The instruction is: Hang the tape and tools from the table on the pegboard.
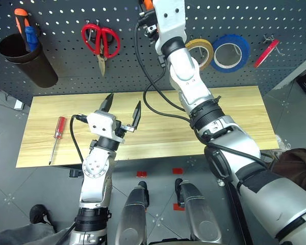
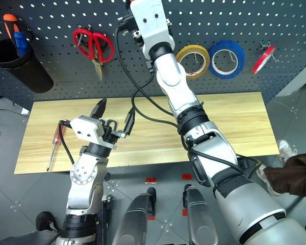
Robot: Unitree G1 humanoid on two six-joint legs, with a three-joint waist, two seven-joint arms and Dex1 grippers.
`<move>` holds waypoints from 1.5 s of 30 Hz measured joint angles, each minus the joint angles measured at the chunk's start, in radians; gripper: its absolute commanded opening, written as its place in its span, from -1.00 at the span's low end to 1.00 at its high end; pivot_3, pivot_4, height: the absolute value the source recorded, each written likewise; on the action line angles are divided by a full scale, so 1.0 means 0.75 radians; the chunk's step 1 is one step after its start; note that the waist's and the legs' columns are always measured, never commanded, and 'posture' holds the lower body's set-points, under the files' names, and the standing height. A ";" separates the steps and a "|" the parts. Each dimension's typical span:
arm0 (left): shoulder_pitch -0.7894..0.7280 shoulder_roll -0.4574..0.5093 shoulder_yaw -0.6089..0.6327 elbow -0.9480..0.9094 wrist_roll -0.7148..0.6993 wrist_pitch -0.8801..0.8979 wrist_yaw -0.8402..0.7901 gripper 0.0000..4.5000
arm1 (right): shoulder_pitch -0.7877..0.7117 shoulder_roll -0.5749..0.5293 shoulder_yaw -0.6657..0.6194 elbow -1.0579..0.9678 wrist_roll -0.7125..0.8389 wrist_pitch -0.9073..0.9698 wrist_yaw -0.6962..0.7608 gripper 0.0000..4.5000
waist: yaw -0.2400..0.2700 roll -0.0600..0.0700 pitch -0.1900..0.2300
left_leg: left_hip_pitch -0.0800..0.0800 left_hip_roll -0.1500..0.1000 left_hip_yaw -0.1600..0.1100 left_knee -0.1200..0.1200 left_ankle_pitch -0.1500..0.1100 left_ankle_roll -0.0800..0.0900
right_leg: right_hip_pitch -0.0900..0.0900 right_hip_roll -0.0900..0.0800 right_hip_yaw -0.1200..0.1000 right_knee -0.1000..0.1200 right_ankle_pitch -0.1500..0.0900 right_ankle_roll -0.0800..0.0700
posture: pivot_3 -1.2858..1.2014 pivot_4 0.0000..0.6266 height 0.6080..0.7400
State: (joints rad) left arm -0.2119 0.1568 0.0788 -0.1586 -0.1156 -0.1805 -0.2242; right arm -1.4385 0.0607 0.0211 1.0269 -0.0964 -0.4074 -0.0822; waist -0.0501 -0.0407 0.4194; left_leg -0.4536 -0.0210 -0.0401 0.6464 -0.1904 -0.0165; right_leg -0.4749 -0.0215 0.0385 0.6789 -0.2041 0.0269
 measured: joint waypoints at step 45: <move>-0.056 0.183 0.051 0.062 -0.040 0.752 0.007 1.00 | 0.903 -0.261 0.130 -1.653 -0.167 0.879 0.280 0.99 | -0.034 0.004 0.027 | -0.012 0.000 -0.010 -0.003 0.001 -0.003 | -0.006 0.001 -0.001 -0.008 -0.006 0.009 | -0.08 0.40 1.00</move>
State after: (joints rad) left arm -0.2538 0.2937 0.1167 -0.1124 -0.1458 0.3835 -0.2191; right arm -0.7614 -0.1349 0.1186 -0.2131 -0.2219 0.2521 0.1276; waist -0.0754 -0.0380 0.4400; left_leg -0.4622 -0.0213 -0.0473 0.6445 -0.1894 -0.0187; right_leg -0.4792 -0.0207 0.0381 0.6732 -0.2083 0.0337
